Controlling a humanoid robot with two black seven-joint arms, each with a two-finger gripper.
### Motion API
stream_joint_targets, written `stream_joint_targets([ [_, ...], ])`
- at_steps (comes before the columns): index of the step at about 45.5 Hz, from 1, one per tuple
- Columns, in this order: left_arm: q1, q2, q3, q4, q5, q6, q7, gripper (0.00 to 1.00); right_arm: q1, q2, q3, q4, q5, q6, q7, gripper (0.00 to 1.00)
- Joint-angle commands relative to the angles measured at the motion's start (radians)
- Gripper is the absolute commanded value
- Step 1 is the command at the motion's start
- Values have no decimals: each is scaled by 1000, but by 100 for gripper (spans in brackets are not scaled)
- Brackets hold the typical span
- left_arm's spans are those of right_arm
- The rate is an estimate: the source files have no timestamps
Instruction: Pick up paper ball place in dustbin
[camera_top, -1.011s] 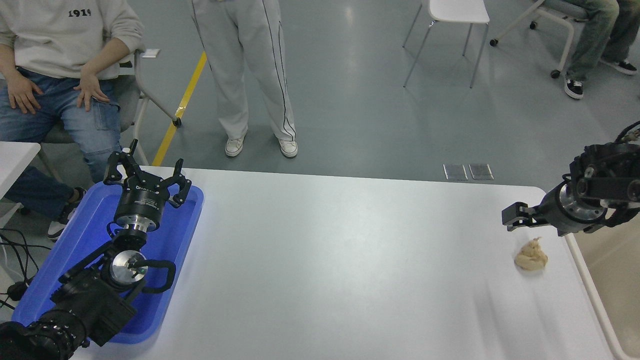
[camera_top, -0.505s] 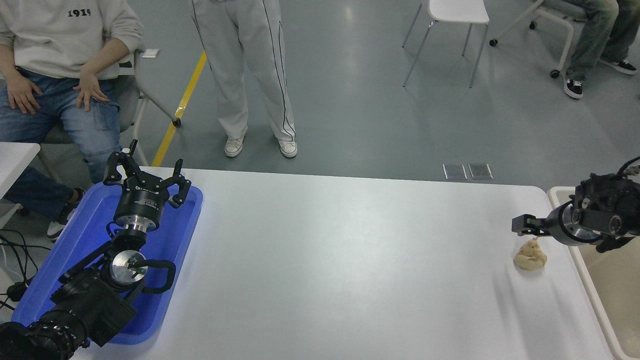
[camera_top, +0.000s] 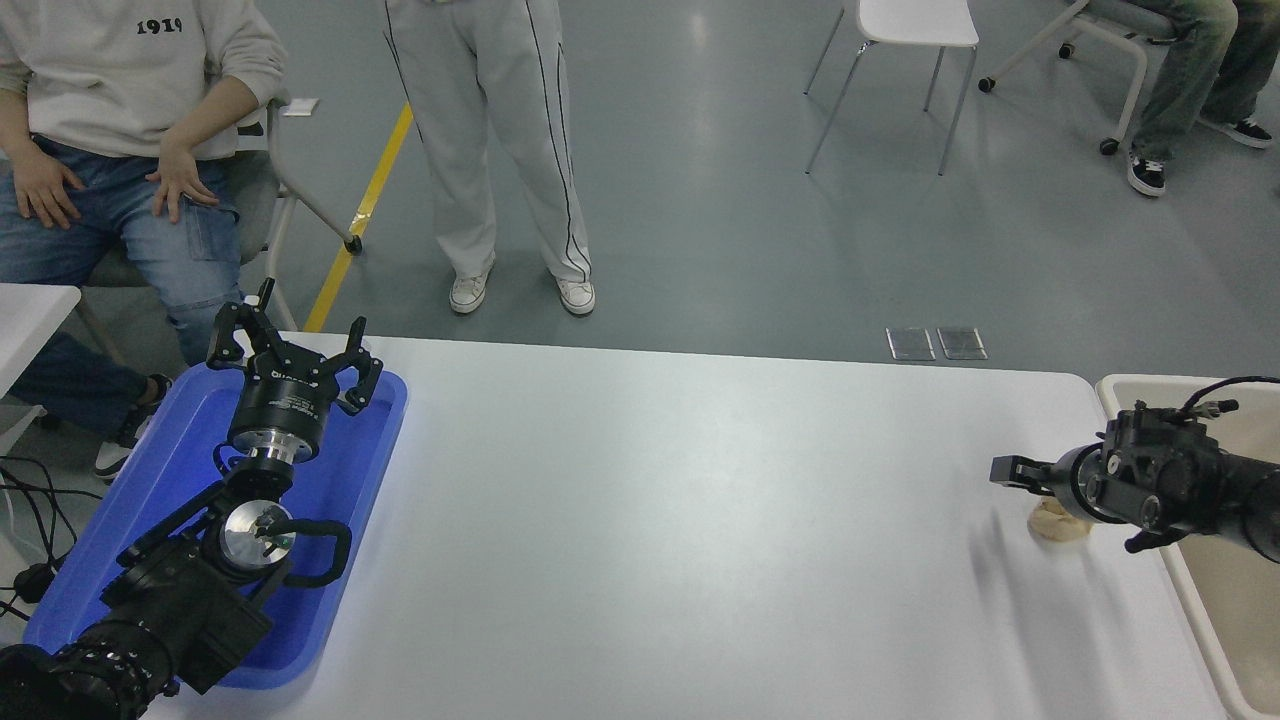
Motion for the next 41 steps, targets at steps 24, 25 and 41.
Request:
stream_joint_targets([
  [24, 0, 0, 0, 0, 0, 0, 0, 100, -47, 15, 9, -66, 2, -59, 0, 97],
  [25, 0, -1, 0, 0, 0, 0, 0, 100, -47, 11, 9, -66, 2, -59, 0, 97],
  [41, 0, 0, 0, 0, 0, 0, 0, 100, -59, 9, 0, -72, -19, -59, 0, 97],
])
